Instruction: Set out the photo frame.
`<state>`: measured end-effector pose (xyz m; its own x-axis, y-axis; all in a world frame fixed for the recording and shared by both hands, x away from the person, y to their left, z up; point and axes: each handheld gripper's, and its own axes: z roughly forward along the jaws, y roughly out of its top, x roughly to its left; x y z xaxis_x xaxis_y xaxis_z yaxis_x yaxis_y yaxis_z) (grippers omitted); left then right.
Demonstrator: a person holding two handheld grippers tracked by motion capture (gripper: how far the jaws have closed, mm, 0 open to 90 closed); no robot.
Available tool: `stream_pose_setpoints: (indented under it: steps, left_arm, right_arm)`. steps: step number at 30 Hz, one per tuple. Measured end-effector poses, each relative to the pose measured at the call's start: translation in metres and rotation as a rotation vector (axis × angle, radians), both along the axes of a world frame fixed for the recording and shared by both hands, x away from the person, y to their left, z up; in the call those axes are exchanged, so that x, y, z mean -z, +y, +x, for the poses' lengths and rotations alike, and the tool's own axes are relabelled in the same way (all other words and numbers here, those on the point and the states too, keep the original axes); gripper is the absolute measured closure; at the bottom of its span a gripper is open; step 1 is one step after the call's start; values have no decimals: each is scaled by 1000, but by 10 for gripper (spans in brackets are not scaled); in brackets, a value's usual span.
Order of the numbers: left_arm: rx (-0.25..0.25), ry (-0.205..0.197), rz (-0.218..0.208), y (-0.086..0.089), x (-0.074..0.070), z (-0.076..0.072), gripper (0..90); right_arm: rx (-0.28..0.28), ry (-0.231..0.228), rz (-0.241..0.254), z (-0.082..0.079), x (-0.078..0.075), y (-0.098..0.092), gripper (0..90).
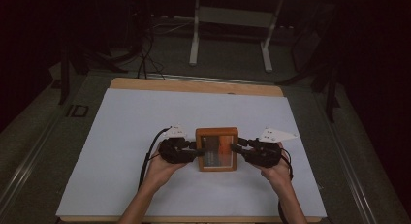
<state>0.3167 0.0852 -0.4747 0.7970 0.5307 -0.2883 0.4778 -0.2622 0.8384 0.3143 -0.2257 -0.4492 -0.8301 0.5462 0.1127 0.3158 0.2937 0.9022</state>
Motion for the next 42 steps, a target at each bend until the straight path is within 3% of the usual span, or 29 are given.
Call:
stream_pose_setpoints:
  steps: [19, 42]
  left_arm:
    - [-50, 45, -5, 37, -4, -6, 611]
    - [-68, 74, -16, 41, 4, -6, 614]
  right_arm:
    - [-26, 49, 32, 5, 3, 39, 663]
    - [-10, 126, 66, 6, 19, 41, 663]
